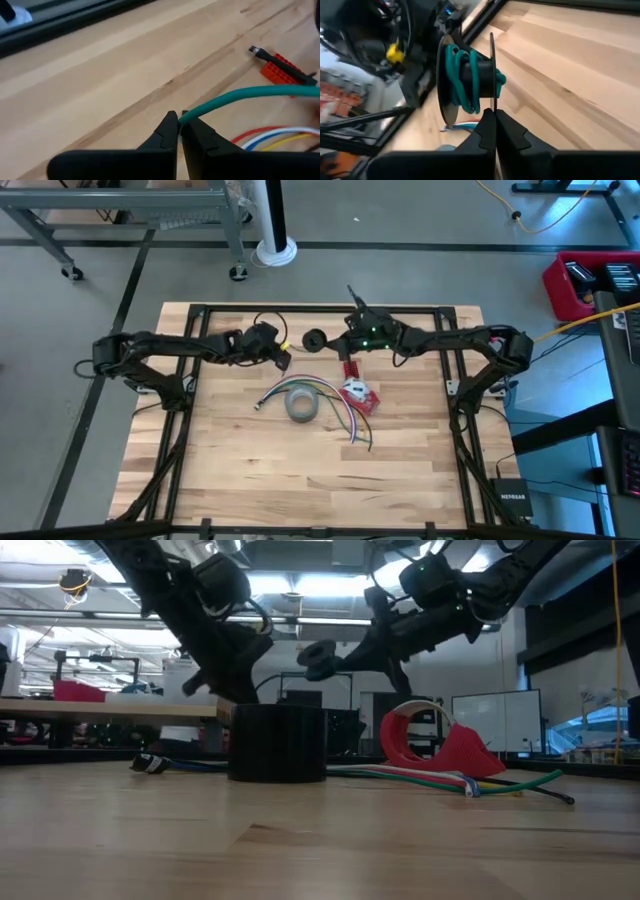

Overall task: Coil cords
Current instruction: Coil the green wire onto the black spool

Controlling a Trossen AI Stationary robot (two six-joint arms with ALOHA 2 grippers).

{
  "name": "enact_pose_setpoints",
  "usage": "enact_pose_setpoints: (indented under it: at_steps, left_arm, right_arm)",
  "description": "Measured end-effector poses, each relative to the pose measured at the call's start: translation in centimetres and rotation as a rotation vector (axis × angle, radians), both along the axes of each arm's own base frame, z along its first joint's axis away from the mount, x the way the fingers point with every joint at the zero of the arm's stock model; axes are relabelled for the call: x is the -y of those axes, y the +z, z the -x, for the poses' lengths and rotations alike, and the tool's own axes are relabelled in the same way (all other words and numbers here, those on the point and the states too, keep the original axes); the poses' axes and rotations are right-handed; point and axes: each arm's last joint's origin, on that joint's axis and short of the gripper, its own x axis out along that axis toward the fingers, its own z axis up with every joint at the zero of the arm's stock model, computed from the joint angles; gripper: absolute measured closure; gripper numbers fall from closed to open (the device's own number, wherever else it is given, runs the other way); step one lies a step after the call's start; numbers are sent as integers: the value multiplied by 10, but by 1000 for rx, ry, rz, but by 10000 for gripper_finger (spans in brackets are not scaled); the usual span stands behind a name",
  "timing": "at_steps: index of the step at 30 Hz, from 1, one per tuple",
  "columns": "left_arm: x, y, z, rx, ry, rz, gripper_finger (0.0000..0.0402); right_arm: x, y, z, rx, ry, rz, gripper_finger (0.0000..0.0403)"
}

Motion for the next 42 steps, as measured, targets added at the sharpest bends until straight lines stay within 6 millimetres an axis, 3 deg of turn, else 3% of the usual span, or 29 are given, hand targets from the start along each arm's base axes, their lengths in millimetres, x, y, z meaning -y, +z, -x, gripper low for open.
enact_pose_setpoints:
  at_steps: [8, 20, 26, 32, 42]
  left_arm:
    - [-18, 5, 4, 81, 22, 96, 402]
    - [-25, 22, -8, 159, 16, 128, 401]
    - [-33, 19, -24, 160, 22, 160, 401]
    - [-39, 29, -47, 202, -96, 223, 401]
    - [-40, 48, -56, 250, -147, 251, 401]
  right_arm:
    - [-15, -7, -3, -111, -69, 137, 401]
    - [-29, -10, -6, -180, -44, 279, 402]
    - [-34, -12, -7, -208, -36, 319, 402]
    - [-33, -18, -2, -313, -79, 343, 403]
    - [-29, -23, 4, -430, -219, 417, 403]
